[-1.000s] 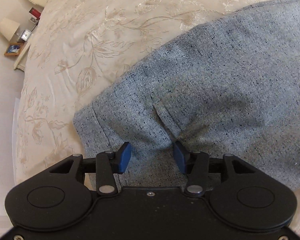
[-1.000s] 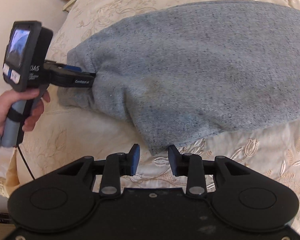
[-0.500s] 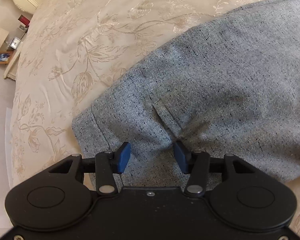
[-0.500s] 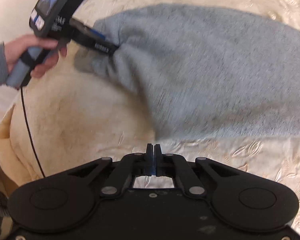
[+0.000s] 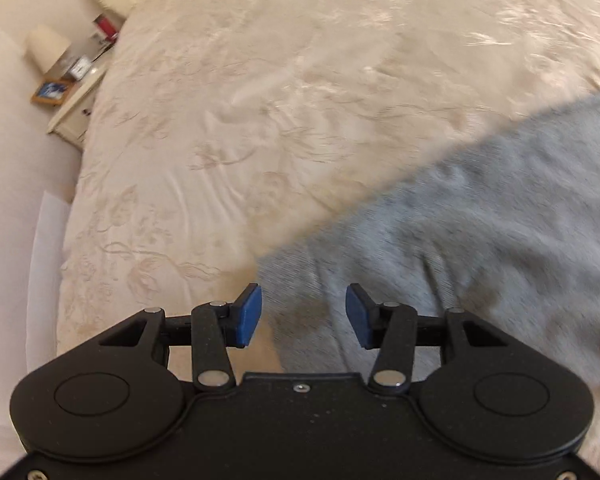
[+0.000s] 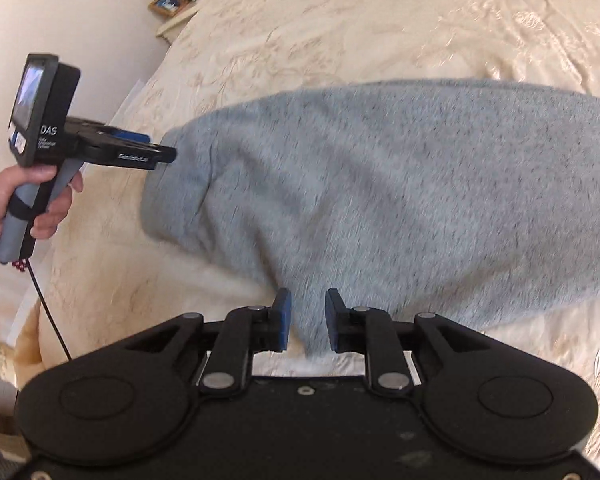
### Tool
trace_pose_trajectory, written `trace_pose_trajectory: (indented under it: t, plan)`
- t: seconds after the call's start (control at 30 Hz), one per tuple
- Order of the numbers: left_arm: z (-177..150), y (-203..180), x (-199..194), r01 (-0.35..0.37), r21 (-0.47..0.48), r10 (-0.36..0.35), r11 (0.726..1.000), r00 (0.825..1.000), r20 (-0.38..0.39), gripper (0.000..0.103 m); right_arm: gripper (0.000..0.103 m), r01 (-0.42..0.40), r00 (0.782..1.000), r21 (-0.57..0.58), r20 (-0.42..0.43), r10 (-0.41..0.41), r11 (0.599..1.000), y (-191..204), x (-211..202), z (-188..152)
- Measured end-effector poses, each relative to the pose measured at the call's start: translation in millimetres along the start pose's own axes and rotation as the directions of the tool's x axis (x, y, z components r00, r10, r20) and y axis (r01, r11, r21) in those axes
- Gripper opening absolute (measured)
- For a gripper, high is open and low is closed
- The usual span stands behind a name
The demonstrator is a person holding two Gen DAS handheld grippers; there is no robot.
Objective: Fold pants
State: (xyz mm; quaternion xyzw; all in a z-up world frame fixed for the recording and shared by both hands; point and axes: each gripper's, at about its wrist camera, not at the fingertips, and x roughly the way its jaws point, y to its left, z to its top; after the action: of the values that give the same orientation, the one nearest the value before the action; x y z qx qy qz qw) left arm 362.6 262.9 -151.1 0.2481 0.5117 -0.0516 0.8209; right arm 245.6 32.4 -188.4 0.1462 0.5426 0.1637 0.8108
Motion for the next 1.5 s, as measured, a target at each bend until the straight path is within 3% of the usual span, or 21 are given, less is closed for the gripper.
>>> trace_pose_trajectory:
  t: [0.1,0.2,0.27,0.43,0.6,0.77,0.97,1.07,1.1,1.2,1.27,1.4,1.5]
  plan:
    - [13.3,-3.4,24.4,0.032,-0.016,-0.032,0.999,0.999,-0.027,0.055,0.022,0.015,1.0,0.034,0.003,-0.016,0.999,-7.8,4.1,12.4]
    - [21.0,-23.7,56.5,-0.102,0.06,0.105,0.993,0.993,-0.049,0.057,0.022,0.061,0.998,0.043,0.009,-0.061,0.997,-17.8,4.1,17.7]
    - [28.2,-30.3,70.7,-0.142,0.06,0.146,0.988,0.986,-0.077,0.056,0.023,0.102,0.995,0.035,0.011,-0.103,0.994,-22.8,8.1,20.9]
    - [33.8,-37.6,40.0,-0.181,0.035,0.183,0.983,0.983,-0.035,0.054,0.023,0.196,0.979,0.03,0.053,-0.197,0.98,-41.1,3.6,36.7]
    - [19.9,-51.6,-2.0,-0.231,0.085,0.226,0.969,0.972,0.059,0.055,0.026,0.309,0.941,0.0,0.144,-0.306,0.951,-64.8,4.9,71.4]
    - [14.6,-68.0,-32.4,-0.044,0.006,0.044,0.999,0.998,0.054,0.055,0.029,0.357,0.926,-0.086,0.16,-0.34,0.93,-83.6,28.3,114.8]
    - [1.6,-93.5,-37.8,0.098,-0.125,-0.103,0.987,0.994,-0.037,0.055,0.032,0.323,0.945,-0.328,0.059,-0.322,0.888,-76.8,64.9,137.5]
    - [-4.5,-103.9,-40.7,0.125,-0.157,-0.136,0.98,0.989,-0.061,0.055,0.026,0.399,0.909,-0.385,0.051,-0.413,0.832,-77.9,94.0,139.7]
    - [-5.5,-105.8,-41.7,0.133,-0.166,-0.146,0.977,0.987,-0.067,0.055,0.024,0.423,0.899,-0.357,0.052,-0.434,0.833,-84.2,102.9,144.4]
    - [-11.4,-109.5,-47.7,0.148,-0.189,-0.163,0.971,0.984,-0.068,0.054,0.025,0.422,0.906,-0.22,0.061,-0.419,0.879,-101.0,109.2,163.4]
    - [-12.6,-112.9,-53.2,0.162,-0.202,-0.179,0.966,0.982,-0.066,0.054,0.025,0.429,0.903,-0.183,0.074,-0.423,0.885,-102.7,103.6,171.2]
    - [-12.7,-131.9,-63.8,0.202,-0.189,-0.216,0.961,0.975,-0.056,0.054,0.031,0.422,0.904,-0.137,0.144,-0.403,0.896,-103.9,60.6,159.6]
    - [-10.7,-154.2,-71.9,0.203,-0.176,-0.215,0.963,0.975,-0.051,0.054,0.031,0.375,0.92,-0.054,0.145,-0.364,0.925,-122.7,18.8,133.4]
